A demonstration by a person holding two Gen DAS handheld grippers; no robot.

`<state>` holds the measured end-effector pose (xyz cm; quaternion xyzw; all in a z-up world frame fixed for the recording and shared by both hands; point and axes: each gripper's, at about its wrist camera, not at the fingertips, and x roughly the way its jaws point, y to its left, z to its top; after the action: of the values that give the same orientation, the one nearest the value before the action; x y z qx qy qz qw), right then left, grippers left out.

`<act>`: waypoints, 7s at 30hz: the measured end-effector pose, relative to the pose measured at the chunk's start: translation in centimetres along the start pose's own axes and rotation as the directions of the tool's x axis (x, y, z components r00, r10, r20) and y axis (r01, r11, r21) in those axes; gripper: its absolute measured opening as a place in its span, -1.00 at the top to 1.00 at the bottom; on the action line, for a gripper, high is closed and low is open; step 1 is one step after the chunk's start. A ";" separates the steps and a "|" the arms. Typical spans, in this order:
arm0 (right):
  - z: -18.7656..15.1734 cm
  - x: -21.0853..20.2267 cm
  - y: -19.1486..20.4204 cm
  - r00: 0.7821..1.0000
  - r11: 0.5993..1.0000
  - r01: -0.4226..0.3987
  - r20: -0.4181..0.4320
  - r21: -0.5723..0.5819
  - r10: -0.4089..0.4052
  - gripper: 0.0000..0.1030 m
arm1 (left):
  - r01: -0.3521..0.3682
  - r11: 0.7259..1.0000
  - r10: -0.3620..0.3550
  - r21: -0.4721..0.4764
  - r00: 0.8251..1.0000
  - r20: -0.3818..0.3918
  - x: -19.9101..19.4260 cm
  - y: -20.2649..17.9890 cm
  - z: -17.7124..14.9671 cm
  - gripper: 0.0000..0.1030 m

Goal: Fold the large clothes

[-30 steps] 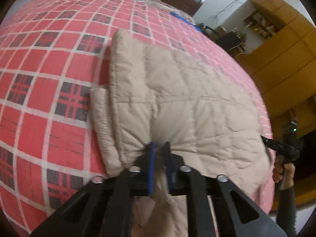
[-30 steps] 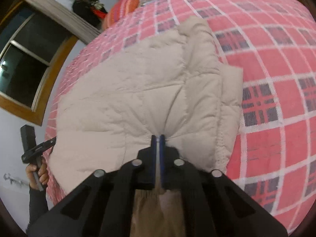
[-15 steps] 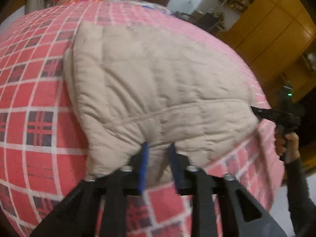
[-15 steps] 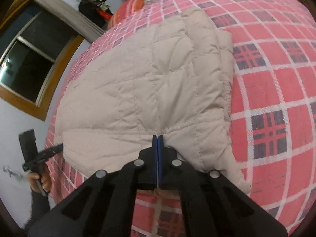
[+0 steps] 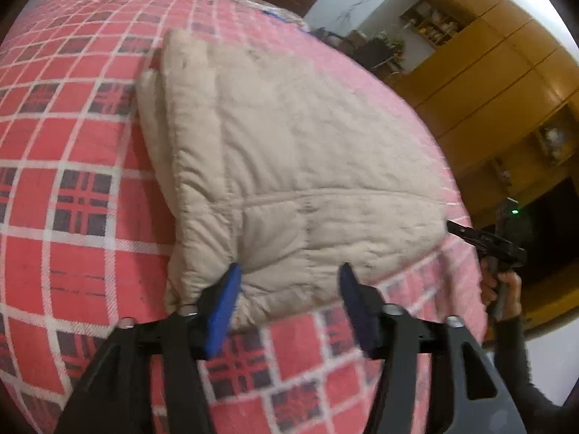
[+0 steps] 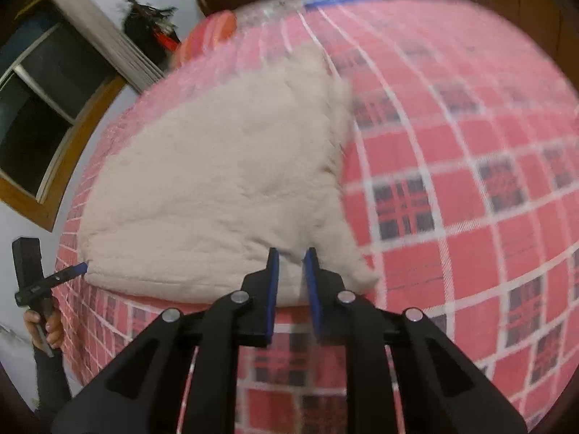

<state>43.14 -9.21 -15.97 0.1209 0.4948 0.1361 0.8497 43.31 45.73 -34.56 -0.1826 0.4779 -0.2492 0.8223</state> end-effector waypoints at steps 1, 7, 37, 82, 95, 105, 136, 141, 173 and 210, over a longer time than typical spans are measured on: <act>0.0 -1.0 1.6 1.000 0.999 0.015 0.025 -0.046 -0.014 0.68 | -0.007 1.000 0.006 0.015 1.000 0.029 -1.5 -0.2 0.3 -0.48; -1.7 0.6 10.9 0.998 0.970 -0.059 0.006 -0.234 0.062 0.61 | -0.041 0.994 0.047 -0.102 0.997 0.060 -4.4 4.7 2.9 -0.61; -16.7 14.2 38.4 0.811 0.186 0.568 0.507 -0.802 -0.291 -0.51 | 0.113 0.936 -0.153 -0.332 0.984 -0.096 5.5 12.0 12.2 -0.58; -11.1 10.6 42.1 0.839 0.471 0.537 0.500 -0.700 -0.214 0.51 | -0.048 0.978 0.008 -0.202 0.980 -0.197 3.3 4.4 20.1 0.52; -7.1 5.4 38.6 0.835 0.649 0.495 0.522 -0.578 -0.171 0.54 | -0.105 0.992 0.090 -0.074 0.979 -0.184 2.4 -4.1 22.7 0.53; -5.6 2.4 35.0 0.819 0.742 0.470 0.549 -0.478 -0.165 0.55 | -0.130 0.991 0.133 0.030 0.974 -0.183 3.0 -10.6 23.9 0.53; -4.4 -2.2 18.3 0.785 0.902 0.400 0.569 -0.164 -0.245 0.58 | -0.167 0.951 0.241 0.261 0.929 -0.281 17.1 -28.2 23.0 0.53; -4.4 -2.8 15.2 0.786 0.925 0.363 0.568 -0.108 -0.242 0.58 | -0.166 0.944 0.252 0.286 0.921 -0.297 19.4 -30.2 22.6 0.53; -5.6 1.2 4.4 0.855 0.967 0.253 0.463 0.023 -0.235 0.58 | -0.208 0.900 0.338 0.383 0.888 -0.312 31.5 -32.9 18.5 0.39; 10.8 9.9 -8.2 0.885 0.840 -0.431 -0.030 0.330 0.465 -0.28 | 0.365 0.900 -0.344 0.238 0.930 -0.126 13.8 -22.6 8.6 -0.33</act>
<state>58.18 -14.14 -21.53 0.3591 0.5133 0.2571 0.7358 51.30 19.95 -27.90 -0.1479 0.4332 -0.4617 0.7598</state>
